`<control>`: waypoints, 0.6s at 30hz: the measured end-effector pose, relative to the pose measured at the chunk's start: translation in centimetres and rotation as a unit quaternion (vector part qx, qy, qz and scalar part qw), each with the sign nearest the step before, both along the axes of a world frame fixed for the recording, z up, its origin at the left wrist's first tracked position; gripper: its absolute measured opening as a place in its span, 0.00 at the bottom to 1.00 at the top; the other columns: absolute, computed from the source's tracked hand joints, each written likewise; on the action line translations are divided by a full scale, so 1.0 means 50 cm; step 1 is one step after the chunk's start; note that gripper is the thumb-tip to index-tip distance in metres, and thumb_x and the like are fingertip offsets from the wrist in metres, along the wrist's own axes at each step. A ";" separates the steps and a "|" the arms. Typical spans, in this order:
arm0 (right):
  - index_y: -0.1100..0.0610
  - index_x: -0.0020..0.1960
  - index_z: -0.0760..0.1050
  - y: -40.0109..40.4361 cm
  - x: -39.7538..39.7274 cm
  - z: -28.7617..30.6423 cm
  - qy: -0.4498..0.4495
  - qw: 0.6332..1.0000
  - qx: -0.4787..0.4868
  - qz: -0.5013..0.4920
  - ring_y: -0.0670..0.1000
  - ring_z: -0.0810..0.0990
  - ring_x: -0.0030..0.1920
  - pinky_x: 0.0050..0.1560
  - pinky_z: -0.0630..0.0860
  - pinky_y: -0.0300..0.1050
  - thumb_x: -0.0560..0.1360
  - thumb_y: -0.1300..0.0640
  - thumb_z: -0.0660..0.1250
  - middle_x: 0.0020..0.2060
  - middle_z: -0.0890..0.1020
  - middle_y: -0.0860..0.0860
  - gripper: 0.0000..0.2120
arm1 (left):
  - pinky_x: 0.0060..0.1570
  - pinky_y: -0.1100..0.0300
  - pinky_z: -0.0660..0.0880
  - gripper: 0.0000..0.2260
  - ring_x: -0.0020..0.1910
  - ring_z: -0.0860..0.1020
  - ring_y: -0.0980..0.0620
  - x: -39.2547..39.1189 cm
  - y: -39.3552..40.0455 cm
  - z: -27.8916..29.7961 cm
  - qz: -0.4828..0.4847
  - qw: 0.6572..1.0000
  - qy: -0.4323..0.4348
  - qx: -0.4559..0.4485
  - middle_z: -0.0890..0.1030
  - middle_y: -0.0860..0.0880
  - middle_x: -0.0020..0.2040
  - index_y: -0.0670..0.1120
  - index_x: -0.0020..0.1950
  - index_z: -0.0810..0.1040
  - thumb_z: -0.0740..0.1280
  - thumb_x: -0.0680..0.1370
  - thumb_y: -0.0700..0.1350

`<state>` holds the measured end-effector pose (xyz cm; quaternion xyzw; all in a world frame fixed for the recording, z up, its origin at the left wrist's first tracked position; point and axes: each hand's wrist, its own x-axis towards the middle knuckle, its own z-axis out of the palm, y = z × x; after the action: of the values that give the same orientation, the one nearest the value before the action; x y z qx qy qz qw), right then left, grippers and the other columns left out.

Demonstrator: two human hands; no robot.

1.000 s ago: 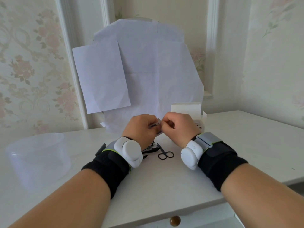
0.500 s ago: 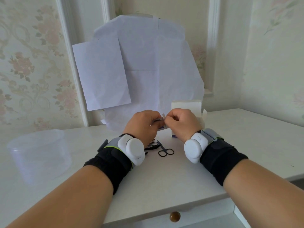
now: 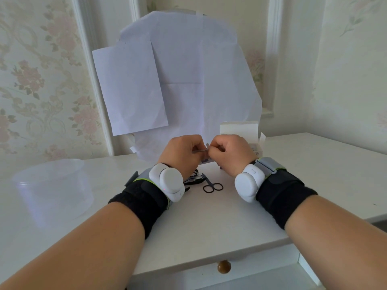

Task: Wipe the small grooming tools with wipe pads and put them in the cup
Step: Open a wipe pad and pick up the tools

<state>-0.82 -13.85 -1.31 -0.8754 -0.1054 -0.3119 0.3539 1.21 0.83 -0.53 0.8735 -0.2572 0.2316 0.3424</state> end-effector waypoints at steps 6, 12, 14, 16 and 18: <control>0.60 0.30 0.72 -0.004 -0.002 0.011 0.054 0.988 0.145 -0.015 0.52 0.69 0.27 0.32 0.67 0.42 0.72 0.62 0.66 0.26 0.71 0.54 0.12 | 0.42 0.53 0.75 0.05 0.38 0.75 0.49 -0.009 -0.014 0.003 -0.039 0.995 -0.088 0.013 0.77 0.53 0.35 0.46 0.37 0.78 0.69 0.71 0.38; 0.59 0.34 0.77 0.001 0.001 0.007 0.004 0.997 0.075 -0.023 0.52 0.74 0.31 0.34 0.74 0.44 0.76 0.59 0.66 0.26 0.73 0.47 0.12 | 0.42 0.59 0.74 0.03 0.41 0.76 0.52 -0.002 -0.010 0.006 -0.003 1.000 -0.030 0.008 0.80 0.53 0.40 0.49 0.42 0.78 0.70 0.75 0.46; 0.61 0.39 0.80 0.001 0.002 0.003 -0.011 0.999 0.048 -0.013 0.54 0.77 0.33 0.38 0.79 0.53 0.77 0.57 0.65 0.27 0.75 0.47 0.11 | 0.42 0.57 0.75 0.07 0.42 0.78 0.50 0.001 -0.006 0.004 0.016 0.999 -0.002 0.030 0.81 0.51 0.41 0.48 0.44 0.79 0.69 0.75 0.51; 0.60 0.41 0.80 -0.001 0.003 0.002 -0.016 0.999 0.030 -0.007 0.50 0.76 0.30 0.37 0.78 0.50 0.78 0.55 0.65 0.27 0.75 0.46 0.11 | 0.44 0.53 0.76 0.10 0.43 0.78 0.48 0.003 -0.004 0.003 0.022 0.999 0.004 0.046 0.82 0.49 0.41 0.46 0.44 0.80 0.68 0.76 0.52; 0.58 0.42 0.80 -0.003 0.004 0.002 -0.017 1.000 0.019 -0.005 0.46 0.74 0.29 0.35 0.75 0.44 0.78 0.53 0.65 0.27 0.75 0.44 0.11 | 0.44 0.53 0.76 0.10 0.42 0.78 0.47 0.005 -0.002 0.002 0.024 0.999 -0.006 0.044 0.81 0.48 0.40 0.46 0.42 0.80 0.68 0.76 0.52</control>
<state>-0.64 -13.98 -1.21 -0.8637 -0.1013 -0.3304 0.3669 1.47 0.75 -0.43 0.8923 -0.2483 0.2331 0.2962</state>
